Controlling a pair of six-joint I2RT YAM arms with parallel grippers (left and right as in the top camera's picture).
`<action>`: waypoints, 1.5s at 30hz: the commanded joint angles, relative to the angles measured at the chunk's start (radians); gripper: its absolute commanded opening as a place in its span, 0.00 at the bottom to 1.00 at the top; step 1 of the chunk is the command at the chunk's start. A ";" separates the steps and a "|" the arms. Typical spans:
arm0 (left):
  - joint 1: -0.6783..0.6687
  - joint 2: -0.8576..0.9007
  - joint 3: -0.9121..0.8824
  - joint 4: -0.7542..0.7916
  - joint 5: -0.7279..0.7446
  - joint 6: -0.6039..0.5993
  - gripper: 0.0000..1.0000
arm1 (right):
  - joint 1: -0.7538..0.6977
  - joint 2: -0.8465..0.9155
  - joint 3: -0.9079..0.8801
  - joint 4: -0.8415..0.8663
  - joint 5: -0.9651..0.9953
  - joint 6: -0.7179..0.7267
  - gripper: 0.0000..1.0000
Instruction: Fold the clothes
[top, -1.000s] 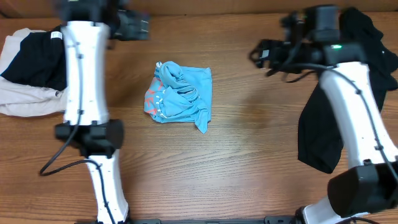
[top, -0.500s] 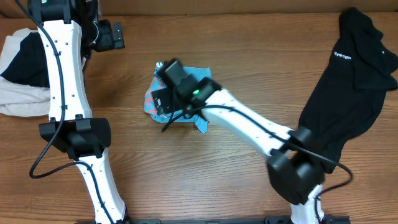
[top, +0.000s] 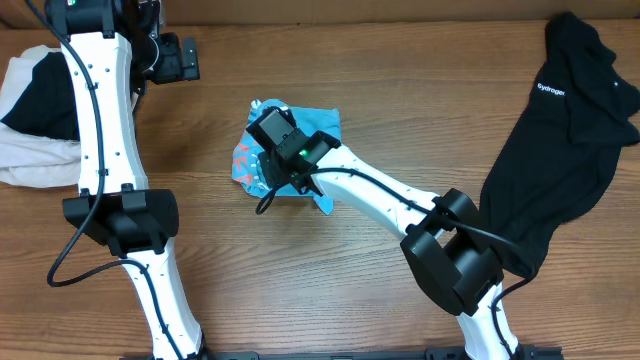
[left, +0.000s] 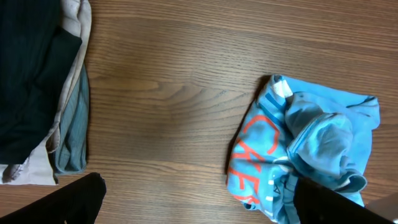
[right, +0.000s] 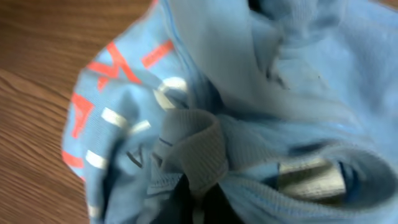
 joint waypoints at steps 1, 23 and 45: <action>0.003 -0.013 -0.004 0.000 0.011 0.024 1.00 | -0.052 -0.059 0.033 -0.118 0.017 0.009 0.04; 0.003 -0.008 -0.005 0.005 0.011 0.042 1.00 | -0.178 0.101 0.107 -0.023 -0.084 -0.295 0.52; -0.469 -0.008 -0.651 0.158 0.164 0.301 0.87 | -0.758 -0.082 0.150 -0.402 -0.377 -0.201 1.00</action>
